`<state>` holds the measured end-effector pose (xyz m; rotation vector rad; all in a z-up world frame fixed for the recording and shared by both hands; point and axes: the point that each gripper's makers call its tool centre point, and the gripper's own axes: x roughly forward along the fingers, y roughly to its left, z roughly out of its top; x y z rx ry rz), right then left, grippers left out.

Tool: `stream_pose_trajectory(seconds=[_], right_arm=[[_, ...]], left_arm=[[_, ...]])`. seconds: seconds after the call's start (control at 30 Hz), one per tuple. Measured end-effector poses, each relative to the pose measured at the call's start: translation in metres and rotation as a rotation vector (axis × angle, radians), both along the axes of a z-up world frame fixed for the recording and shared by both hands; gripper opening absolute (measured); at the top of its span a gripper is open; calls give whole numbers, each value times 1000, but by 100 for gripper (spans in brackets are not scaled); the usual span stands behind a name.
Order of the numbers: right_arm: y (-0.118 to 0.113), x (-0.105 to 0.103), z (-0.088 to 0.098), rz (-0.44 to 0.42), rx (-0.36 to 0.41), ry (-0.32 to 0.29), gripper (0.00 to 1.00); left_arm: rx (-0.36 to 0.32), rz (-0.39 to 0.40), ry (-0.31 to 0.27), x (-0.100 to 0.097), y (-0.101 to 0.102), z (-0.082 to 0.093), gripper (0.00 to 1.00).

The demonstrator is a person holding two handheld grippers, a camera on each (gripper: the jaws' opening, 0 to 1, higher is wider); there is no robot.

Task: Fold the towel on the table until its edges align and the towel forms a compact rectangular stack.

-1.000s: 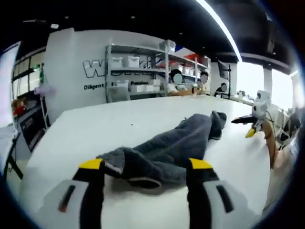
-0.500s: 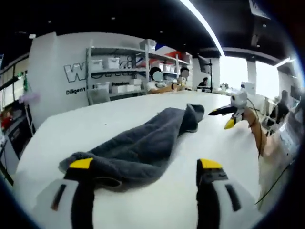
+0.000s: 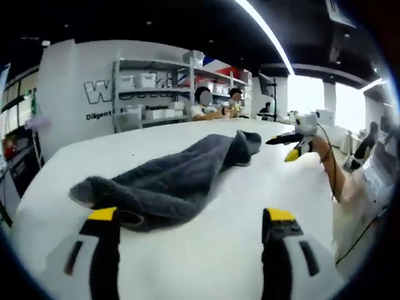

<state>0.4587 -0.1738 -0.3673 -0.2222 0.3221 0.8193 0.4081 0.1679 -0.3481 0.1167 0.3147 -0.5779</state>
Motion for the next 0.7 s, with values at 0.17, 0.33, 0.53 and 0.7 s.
stream_pose_trajectory(seconds=[0.17,0.33,0.53,0.7], right_arm=[[16,-3,20,45,-29,-45,92],[44,-3,34,105,-75,-63,85],[99,-11,33,257,-107,-31,75],[121,5,16,272,-188,-30,67]], left_arm=[[-7,1,-1,-4,3,0,99],[-13,-7,0,-7,4,-1,99],[-31,-10,2,-10,5,-2,99],[-34,-18,0,-14,3,-1,99]])
